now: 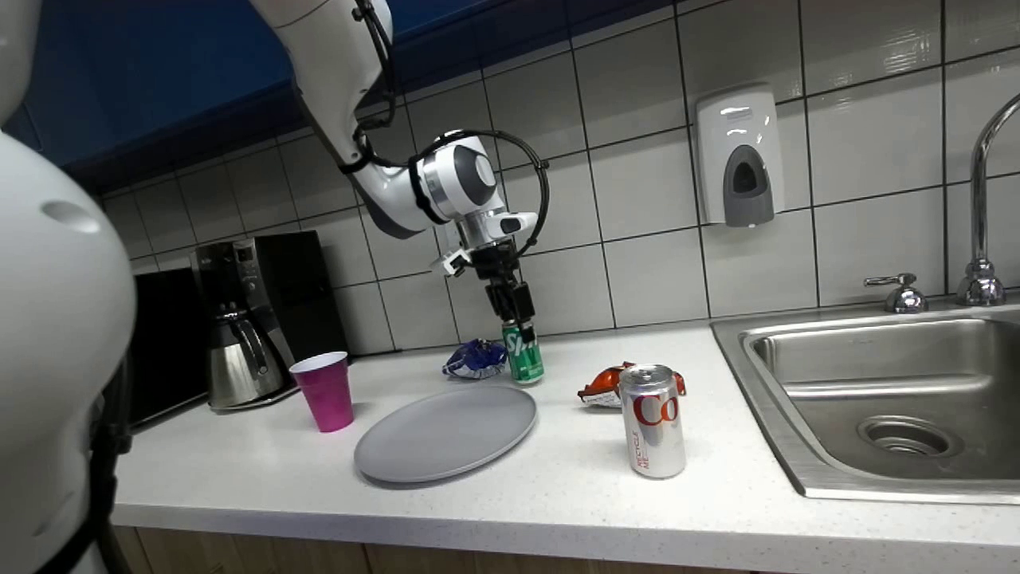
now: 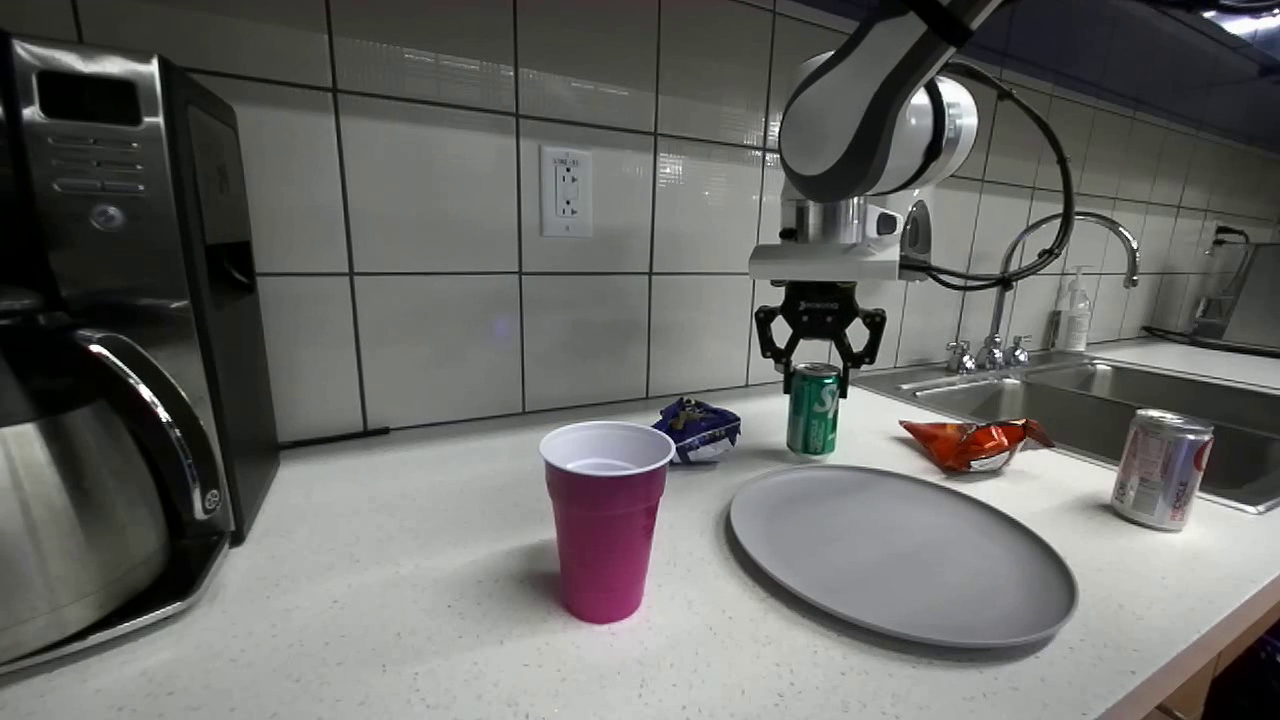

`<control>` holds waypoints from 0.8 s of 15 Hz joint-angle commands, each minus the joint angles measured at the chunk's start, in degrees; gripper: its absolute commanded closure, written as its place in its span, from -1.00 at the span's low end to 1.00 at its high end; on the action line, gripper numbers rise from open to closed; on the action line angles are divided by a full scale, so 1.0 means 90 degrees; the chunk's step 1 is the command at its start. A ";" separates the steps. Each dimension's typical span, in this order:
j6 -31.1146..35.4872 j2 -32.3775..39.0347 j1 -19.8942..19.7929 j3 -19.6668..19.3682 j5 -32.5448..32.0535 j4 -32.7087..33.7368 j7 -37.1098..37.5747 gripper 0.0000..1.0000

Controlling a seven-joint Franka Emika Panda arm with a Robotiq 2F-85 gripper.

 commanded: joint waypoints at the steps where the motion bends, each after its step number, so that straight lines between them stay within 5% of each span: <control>1: 0.0153 -0.0505 0.0145 -0.0021 -0.0115 -0.0434 0.0099 0.23; 12: 0.0186 -0.0882 0.0630 0.0209 -0.0332 -0.0865 0.0522 0.23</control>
